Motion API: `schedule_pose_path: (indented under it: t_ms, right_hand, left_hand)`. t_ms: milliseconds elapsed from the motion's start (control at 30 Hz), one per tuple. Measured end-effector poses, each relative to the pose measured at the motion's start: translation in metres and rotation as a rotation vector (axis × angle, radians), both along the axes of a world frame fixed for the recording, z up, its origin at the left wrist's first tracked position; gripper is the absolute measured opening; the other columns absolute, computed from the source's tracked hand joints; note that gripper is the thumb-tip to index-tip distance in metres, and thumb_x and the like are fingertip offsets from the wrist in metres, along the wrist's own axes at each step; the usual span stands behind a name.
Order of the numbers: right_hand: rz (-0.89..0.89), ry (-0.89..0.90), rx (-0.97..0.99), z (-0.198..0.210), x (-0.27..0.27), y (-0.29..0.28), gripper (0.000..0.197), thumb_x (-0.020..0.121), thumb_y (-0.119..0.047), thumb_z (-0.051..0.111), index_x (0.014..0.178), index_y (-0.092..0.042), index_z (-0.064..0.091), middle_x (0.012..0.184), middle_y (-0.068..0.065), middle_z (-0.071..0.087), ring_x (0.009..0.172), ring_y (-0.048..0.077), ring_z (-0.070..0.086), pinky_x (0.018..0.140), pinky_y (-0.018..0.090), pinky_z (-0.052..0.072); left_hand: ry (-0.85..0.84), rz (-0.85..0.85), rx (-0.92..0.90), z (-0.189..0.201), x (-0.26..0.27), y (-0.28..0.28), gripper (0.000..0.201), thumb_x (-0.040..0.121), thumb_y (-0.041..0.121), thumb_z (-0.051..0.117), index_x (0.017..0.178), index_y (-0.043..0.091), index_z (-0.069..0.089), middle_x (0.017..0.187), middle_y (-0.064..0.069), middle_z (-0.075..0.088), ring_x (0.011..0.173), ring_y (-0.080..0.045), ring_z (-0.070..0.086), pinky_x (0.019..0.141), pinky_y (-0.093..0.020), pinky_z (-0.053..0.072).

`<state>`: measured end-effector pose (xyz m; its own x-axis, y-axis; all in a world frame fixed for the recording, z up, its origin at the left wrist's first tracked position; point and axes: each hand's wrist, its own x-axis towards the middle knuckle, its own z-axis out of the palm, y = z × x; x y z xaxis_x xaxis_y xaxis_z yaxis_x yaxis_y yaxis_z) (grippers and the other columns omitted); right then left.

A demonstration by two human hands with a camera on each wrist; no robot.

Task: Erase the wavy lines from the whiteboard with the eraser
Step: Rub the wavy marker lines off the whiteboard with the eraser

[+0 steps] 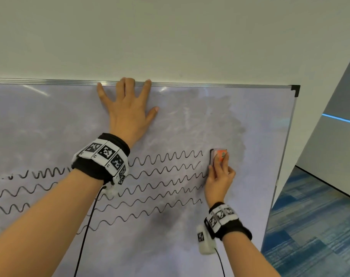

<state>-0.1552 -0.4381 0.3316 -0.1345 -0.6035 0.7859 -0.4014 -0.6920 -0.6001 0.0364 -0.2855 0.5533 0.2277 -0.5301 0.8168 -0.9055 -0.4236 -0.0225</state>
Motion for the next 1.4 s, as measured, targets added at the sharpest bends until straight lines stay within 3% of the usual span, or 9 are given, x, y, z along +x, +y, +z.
schedule_pose_path:
  t_ms: [133,367,600,733,833,900,1067,1233,1400]
  right_hand:
    - [-0.031,-0.022,-0.034,0.019,-0.001,-0.012,0.054,0.087,-0.003,0.062,0.135,-0.022,0.044,0.147,0.001,0.035,0.098,0.03,0.039,0.084,0.035,0.045]
    - [0.062,0.306,-0.147,-0.04,-0.007,0.027,0.051,0.083,-0.006,0.055,0.133,-0.019,0.055,0.15,0.009,0.037,0.103,0.028,0.04,0.08,0.047,0.042]
    - [0.027,0.15,-0.126,0.017,-0.001,0.002,0.039,0.093,-0.02,0.047,0.13,-0.015,0.058,0.149,0.007,0.037,0.102,0.024,0.037,0.082,0.049,0.045]
    - [0.053,0.264,-0.167,-0.015,0.001,0.024,0.06,0.084,0.0,0.055,0.139,-0.023,0.047,0.152,0.009,0.033,0.104,0.029,0.038,0.083,0.049,0.043]
    - [0.06,0.364,-0.184,-0.035,-0.009,0.037,0.059,0.083,-0.005,0.05,0.138,-0.027,0.043,0.152,0.005,0.031,0.107,0.03,0.04,0.084,0.046,0.04]
    - [0.048,0.367,-0.181,-0.026,-0.012,0.032,0.054,0.084,-0.012,0.043,0.136,-0.027,0.046,0.151,0.006,0.033,0.106,0.03,0.04,0.084,0.045,0.039]
    - [0.002,0.179,-0.088,0.012,0.003,0.016,0.042,0.089,-0.009,0.057,0.129,-0.018,0.059,0.148,0.009,0.039,0.103,0.028,0.039,0.078,0.051,0.044]
    - [0.064,0.317,-0.205,-0.014,0.009,0.042,0.068,0.079,0.006,0.064,0.137,-0.025,0.047,0.151,0.01,0.033,0.107,0.031,0.039,0.087,0.047,0.039]
    - [0.071,0.336,-0.196,-0.013,-0.001,0.031,0.05,0.088,-0.014,0.046,0.137,-0.025,0.047,0.151,0.01,0.035,0.106,0.03,0.039,0.083,0.047,0.042]
  left_hand:
    - [0.007,0.009,0.003,-0.001,-0.001,-0.001,0.061,0.09,0.051,0.05,0.141,0.021,0.037,0.131,-0.018,0.041,0.127,-0.035,0.033,0.103,-0.072,0.009]
    - [0.012,0.007,-0.008,-0.001,-0.002,-0.002,0.06,0.09,0.05,0.049,0.141,0.02,0.037,0.131,-0.019,0.04,0.128,-0.036,0.033,0.103,-0.072,0.009]
    - [0.013,0.015,-0.004,-0.001,-0.002,-0.002,0.06,0.09,0.05,0.049,0.141,0.02,0.037,0.132,-0.019,0.04,0.128,-0.036,0.033,0.103,-0.073,0.009]
    - [0.016,0.018,-0.007,0.0,-0.002,-0.003,0.06,0.09,0.051,0.049,0.141,0.021,0.037,0.132,-0.019,0.04,0.128,-0.036,0.033,0.103,-0.072,0.009]
    - [0.019,0.013,-0.011,-0.001,-0.003,-0.003,0.061,0.089,0.05,0.05,0.141,0.02,0.038,0.132,-0.019,0.04,0.128,-0.036,0.033,0.103,-0.072,0.008]
    - [0.02,0.011,-0.013,-0.002,-0.003,-0.004,0.061,0.089,0.05,0.052,0.14,0.02,0.038,0.132,-0.019,0.04,0.128,-0.036,0.032,0.103,-0.072,0.008]
    - [0.027,0.023,-0.005,-0.001,-0.004,-0.003,0.061,0.09,0.05,0.05,0.141,0.02,0.037,0.133,-0.019,0.039,0.129,-0.036,0.032,0.103,-0.072,0.007]
    - [0.031,0.026,-0.015,-0.001,-0.004,-0.004,0.06,0.089,0.05,0.05,0.14,0.021,0.038,0.132,-0.018,0.04,0.129,-0.035,0.032,0.103,-0.071,0.007]
    - [0.024,0.036,-0.003,0.0,-0.005,-0.003,0.06,0.09,0.05,0.05,0.141,0.021,0.037,0.132,-0.018,0.039,0.128,-0.034,0.032,0.103,-0.072,0.008]
